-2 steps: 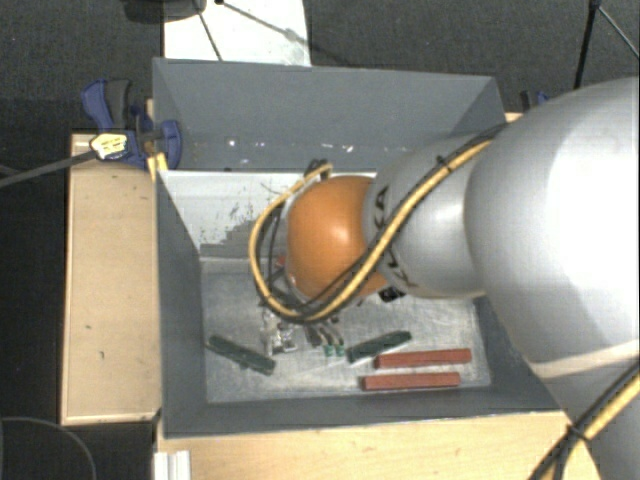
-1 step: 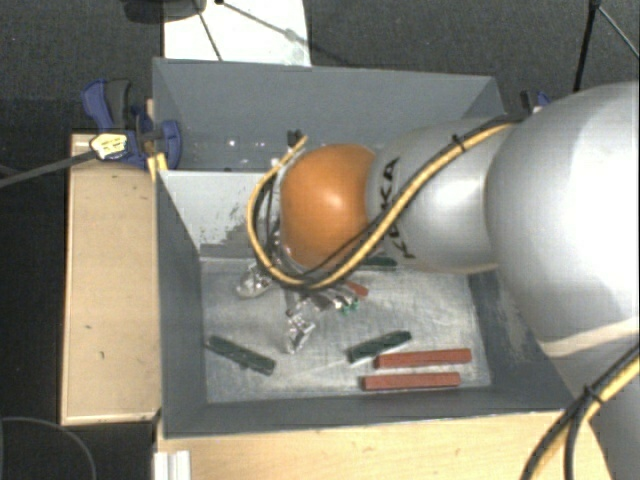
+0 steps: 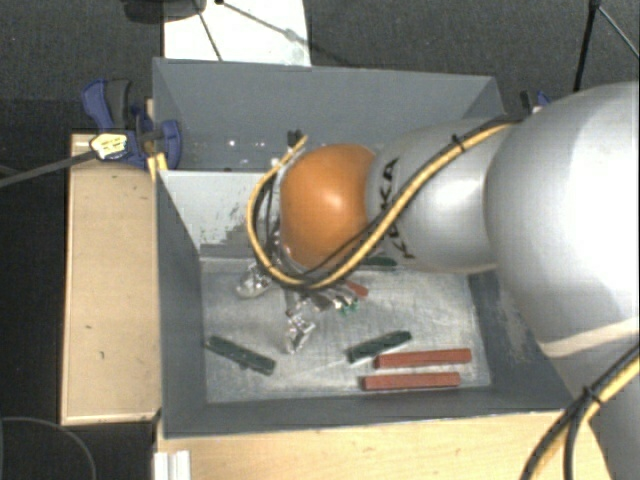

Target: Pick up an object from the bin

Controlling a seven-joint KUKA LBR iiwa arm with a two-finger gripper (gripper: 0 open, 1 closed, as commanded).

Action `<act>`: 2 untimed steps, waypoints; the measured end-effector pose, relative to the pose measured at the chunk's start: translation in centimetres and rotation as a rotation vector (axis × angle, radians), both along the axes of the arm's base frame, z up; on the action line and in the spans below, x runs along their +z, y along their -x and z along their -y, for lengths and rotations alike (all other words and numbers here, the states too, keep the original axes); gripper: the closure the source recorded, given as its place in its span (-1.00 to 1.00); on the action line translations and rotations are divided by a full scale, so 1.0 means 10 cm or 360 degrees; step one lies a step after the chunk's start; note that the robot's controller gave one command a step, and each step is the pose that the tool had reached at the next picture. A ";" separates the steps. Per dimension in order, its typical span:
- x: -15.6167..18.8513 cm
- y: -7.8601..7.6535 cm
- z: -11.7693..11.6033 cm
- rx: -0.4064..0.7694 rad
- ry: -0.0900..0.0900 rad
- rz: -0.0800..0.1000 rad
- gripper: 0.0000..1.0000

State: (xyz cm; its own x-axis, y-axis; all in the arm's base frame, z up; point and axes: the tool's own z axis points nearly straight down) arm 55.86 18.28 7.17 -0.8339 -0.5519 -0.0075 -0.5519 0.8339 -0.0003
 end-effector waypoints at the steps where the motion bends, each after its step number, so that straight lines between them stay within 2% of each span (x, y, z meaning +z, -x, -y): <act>1: 0.34 0.25 -0.20 0.0140 0.0006 -0.0012 -1.00; 2: 0.41 0.51 -0.40 0.0096 0.0001 -0.0001 -1.00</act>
Offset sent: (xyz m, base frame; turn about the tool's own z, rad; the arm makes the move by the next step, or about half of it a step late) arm -0.0752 0.0539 0.0310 0.0271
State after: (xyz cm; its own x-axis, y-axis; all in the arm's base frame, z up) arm 50.72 22.25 11.26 -0.7991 -0.6011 -0.0067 -0.6012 0.7991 -0.0002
